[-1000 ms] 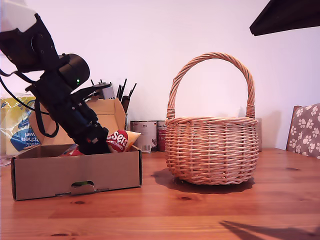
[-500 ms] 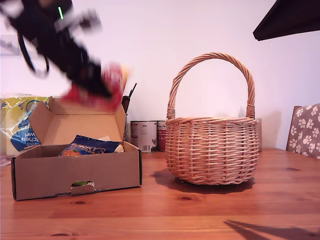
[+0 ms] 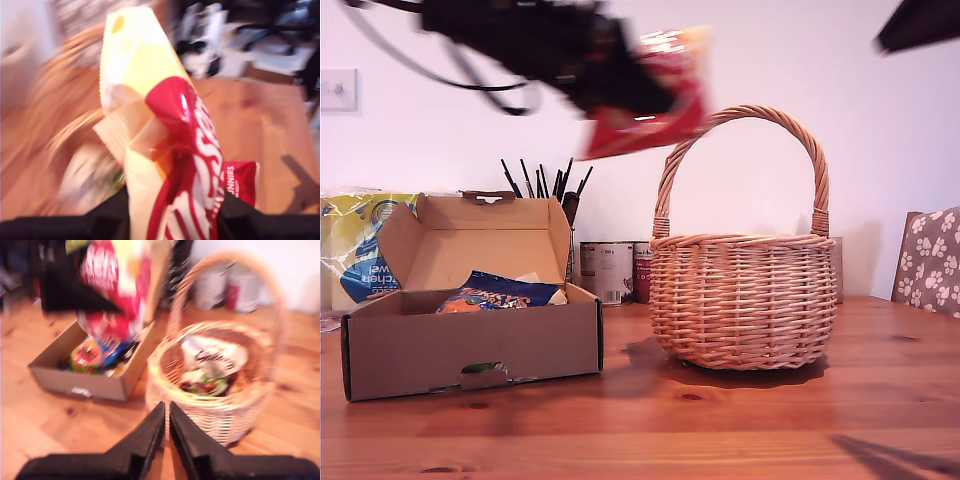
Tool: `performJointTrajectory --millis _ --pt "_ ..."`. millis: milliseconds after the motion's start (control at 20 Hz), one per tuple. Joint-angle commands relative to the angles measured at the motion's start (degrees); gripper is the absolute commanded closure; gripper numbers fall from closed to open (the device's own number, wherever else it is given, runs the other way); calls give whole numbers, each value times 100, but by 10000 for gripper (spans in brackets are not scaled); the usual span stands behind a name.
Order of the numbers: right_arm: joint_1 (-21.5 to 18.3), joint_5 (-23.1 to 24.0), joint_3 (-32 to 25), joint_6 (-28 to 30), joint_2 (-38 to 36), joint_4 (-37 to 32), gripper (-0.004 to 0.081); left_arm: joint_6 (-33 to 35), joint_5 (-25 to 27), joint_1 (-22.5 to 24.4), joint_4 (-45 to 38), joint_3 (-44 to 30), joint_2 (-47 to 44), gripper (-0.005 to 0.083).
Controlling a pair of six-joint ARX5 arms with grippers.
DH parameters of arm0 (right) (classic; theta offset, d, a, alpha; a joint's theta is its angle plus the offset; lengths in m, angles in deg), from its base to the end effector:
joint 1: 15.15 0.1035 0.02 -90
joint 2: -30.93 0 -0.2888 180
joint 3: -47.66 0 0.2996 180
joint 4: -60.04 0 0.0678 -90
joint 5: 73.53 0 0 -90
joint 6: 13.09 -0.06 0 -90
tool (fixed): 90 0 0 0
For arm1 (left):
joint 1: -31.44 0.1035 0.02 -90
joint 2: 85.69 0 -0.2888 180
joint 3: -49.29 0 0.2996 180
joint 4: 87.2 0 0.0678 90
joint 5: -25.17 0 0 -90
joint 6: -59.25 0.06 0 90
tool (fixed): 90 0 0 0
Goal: Move the bags of Easter eggs from the cardboard box on the left into the woven basket on the right side.
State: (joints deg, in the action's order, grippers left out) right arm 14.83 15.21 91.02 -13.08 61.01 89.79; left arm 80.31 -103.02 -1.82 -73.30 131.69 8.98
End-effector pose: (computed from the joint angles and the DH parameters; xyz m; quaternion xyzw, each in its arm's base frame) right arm 0.1589 0.0932 0.2808 -0.0356 0.1387 0.2665 0.9531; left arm 0.3471 -0.2720 0.2770 0.1349 0.1184 -0.6005 0.7792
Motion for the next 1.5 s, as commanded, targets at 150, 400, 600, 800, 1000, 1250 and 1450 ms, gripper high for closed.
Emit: performJointTrajectory --millis 150,400,600,800,1000,1250,1450 --pt "-15 39 -94 -221 -417 404 781 -2 584 -492 -1587 -55 629 627" --pt "-13 57 -94 -328 -785 702 781 39 1307 -638 -2962 -55 1392 627" --pt "-13 59 -94 -328 -955 802 781 42 1633 -623 -3493 -50 1836 626" --pt "-13 55 -94 -328 -979 931 781 33 1659 -629 -3541 -44 1902 237" --pt "-13 55 -94 -328 -979 957 781 33 1696 -651 -3536 -22 1897 44" --pt "-11 37 -94 -328 -979 962 781 -11 1969 -656 -3471 -13 1845 46" --pt "-11 39 -94 -323 -979 957 781 -13 2181 -656 -2957 74 1687 112"
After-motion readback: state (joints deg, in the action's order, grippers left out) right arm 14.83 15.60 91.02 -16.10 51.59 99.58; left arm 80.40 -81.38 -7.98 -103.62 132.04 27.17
